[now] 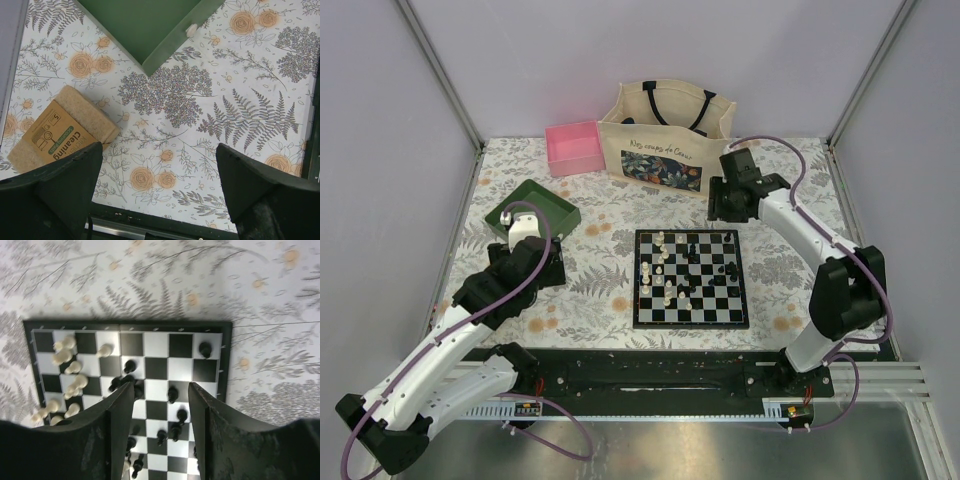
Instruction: Set up the chess pieces on the board
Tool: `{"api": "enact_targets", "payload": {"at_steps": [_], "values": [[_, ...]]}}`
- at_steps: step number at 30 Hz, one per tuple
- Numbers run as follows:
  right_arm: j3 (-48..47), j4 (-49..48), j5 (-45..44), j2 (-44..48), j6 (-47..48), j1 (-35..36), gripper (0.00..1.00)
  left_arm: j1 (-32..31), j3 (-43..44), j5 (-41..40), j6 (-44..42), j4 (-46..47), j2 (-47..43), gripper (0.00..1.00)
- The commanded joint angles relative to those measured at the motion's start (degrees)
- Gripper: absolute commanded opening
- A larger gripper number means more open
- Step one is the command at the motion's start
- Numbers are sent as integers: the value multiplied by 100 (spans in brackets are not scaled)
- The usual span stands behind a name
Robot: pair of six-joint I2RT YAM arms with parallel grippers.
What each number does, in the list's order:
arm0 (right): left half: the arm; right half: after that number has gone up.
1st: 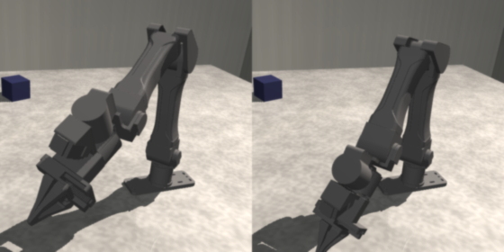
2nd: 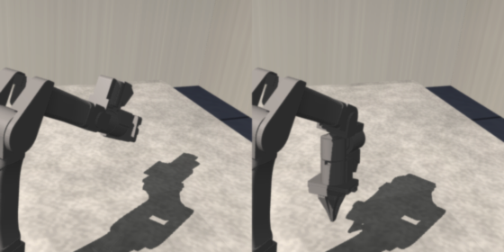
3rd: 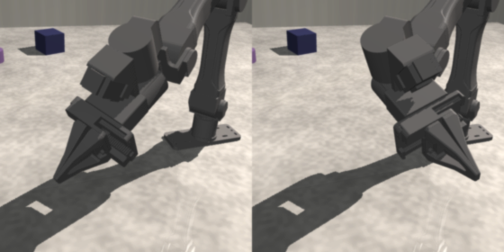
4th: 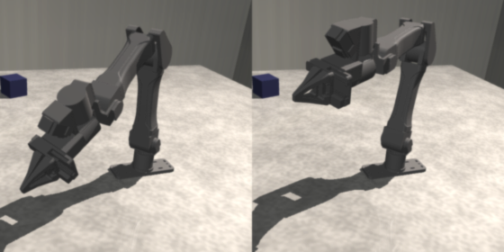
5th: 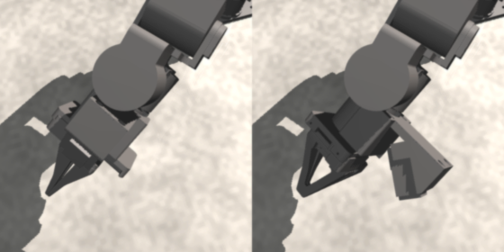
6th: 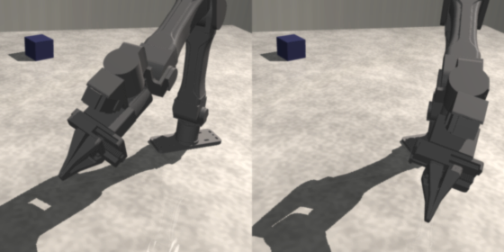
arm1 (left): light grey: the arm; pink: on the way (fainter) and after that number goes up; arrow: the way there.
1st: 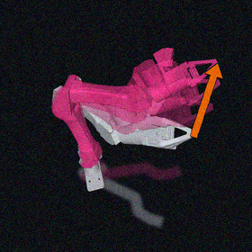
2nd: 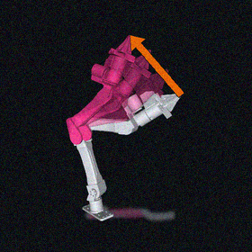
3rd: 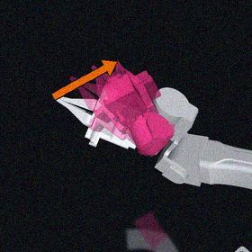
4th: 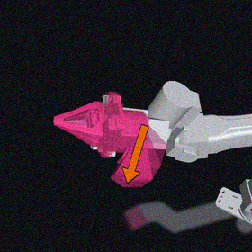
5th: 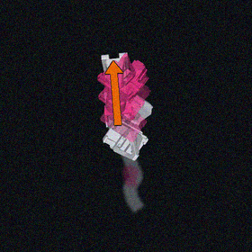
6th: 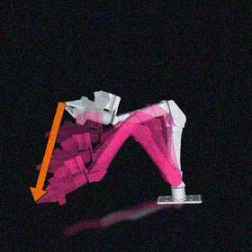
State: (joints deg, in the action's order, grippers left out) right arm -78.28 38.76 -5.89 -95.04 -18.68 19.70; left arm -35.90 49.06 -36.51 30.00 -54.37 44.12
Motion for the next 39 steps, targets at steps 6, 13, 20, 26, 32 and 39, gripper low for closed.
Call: {"api": "enact_targets", "payload": {"at_steps": [6,13,20,26,32,39], "values": [[436,-158,773,-207,-189,631,57,31,192,-14,-56,146,-35,99],[322,-150,879,-620,-215,921,57,39,183,-23,-47,128,-70,99],[243,-115,791,-849,-215,992,54,39,183,-14,-47,137,-26,99],[226,-36,441,-911,-189,1009,40,39,192,-5,-56,146,9,99],[269,114,80,-788,13,1009,32,48,183,-5,-47,137,0,99],[515,131,114,-559,92,1009,28,57,192,12,-64,146,18,99]]}}
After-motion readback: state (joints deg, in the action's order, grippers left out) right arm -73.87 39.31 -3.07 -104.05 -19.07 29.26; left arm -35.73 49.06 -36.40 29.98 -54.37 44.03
